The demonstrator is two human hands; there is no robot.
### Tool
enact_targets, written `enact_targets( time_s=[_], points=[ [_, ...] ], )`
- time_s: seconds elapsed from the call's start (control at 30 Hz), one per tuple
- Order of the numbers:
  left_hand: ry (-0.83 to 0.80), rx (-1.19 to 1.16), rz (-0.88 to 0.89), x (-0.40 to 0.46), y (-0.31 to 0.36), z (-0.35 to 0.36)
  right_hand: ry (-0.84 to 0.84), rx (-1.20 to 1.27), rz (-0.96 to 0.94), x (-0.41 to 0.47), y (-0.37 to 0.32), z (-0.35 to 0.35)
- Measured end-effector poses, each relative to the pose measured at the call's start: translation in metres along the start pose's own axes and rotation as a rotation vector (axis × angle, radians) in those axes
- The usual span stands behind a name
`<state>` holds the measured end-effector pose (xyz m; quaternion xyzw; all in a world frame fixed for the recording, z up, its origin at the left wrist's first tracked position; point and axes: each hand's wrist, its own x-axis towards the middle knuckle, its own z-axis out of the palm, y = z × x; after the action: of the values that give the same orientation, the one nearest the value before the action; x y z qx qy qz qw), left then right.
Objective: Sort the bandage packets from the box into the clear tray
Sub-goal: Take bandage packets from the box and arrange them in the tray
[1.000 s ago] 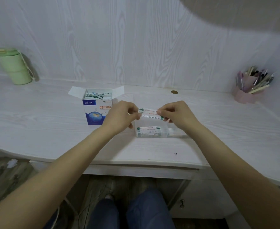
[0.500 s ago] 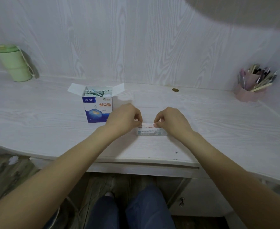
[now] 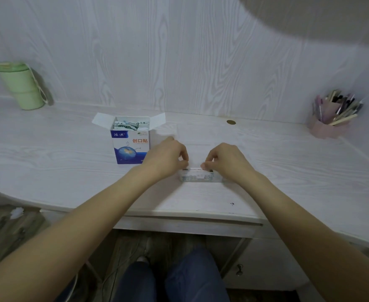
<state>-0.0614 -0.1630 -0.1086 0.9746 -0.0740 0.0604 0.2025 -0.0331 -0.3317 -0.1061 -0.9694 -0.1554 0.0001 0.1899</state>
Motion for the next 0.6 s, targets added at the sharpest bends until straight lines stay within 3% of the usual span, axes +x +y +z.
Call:
enact_targets(
  time_s=[0.23, 0.37, 0.6],
  points=[
    [0.247, -0.115, 0.025, -0.017, -0.013, -0.039, 0.254, 0.201, -0.170, 0.013, -0.034, -0.019],
    [0.378, -0.087, -0.047, -0.018, -0.048, -0.069, 0.299, 0.256, -0.288, 0.030, -0.075, -0.020],
    [0.033, -0.027, -0.105, -0.006, -0.104, -0.089, 0.157, 0.081, -0.355, 0.070, -0.123, -0.008]
  ],
)
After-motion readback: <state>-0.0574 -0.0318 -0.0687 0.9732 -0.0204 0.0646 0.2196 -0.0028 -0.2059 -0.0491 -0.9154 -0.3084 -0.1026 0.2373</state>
